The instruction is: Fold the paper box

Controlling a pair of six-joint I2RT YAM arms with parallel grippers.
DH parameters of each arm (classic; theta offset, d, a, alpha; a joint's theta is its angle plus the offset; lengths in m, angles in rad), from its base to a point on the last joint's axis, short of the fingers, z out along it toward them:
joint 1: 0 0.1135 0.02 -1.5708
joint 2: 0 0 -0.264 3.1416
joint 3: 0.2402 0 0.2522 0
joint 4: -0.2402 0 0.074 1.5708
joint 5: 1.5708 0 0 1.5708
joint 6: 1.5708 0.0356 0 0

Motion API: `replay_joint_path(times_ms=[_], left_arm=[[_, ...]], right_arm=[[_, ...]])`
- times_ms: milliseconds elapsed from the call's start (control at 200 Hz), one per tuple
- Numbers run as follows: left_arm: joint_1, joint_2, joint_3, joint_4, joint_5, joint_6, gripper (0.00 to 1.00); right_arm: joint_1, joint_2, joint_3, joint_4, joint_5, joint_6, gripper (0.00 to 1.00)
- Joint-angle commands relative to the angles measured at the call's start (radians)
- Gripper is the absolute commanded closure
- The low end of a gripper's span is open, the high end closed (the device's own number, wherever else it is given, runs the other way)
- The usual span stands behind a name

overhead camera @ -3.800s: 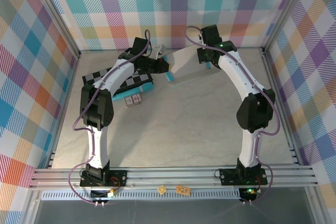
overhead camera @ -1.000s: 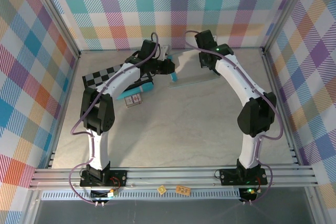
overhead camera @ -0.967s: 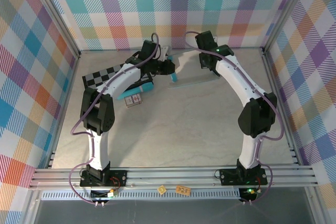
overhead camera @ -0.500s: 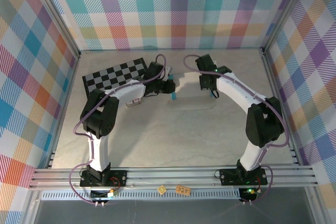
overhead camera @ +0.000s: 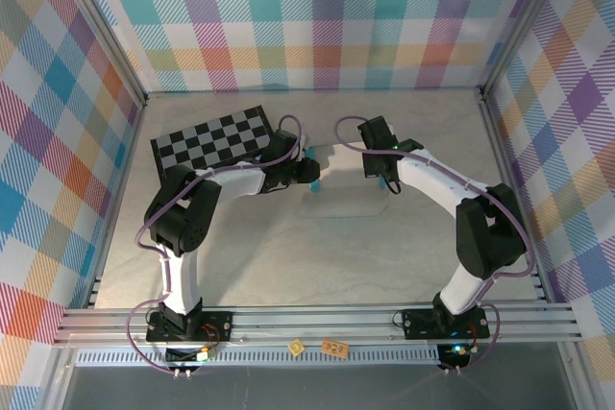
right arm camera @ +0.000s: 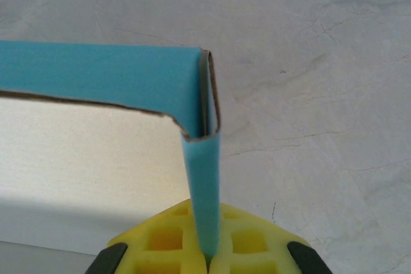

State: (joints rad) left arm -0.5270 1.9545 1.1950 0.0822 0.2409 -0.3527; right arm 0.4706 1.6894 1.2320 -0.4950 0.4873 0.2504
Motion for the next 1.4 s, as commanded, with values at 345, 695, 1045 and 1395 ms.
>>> replay_joint_path(times_ms=[345,695,1045,1395], left_arm=[[0.067,-0.022,-0.018,0.070,0.090,-0.016,0.95],[-0.012,0.034,0.081,-0.153,-0.191,0.017,1.00],[-0.058,0.048,0.182,-0.332,-0.358,-0.039,1.00],[-0.086,-0.057,0.112,-0.483,-0.356,-0.186,1.00]], right_arm=[[-0.003,0.066,0.077,-0.043,0.020,-0.007,1.00],[0.011,0.103,0.142,-0.099,0.053,-0.005,1.00],[0.025,0.136,0.193,-0.146,0.094,0.030,1.00],[0.033,0.102,0.201,-0.180,0.035,0.038,1.00]])
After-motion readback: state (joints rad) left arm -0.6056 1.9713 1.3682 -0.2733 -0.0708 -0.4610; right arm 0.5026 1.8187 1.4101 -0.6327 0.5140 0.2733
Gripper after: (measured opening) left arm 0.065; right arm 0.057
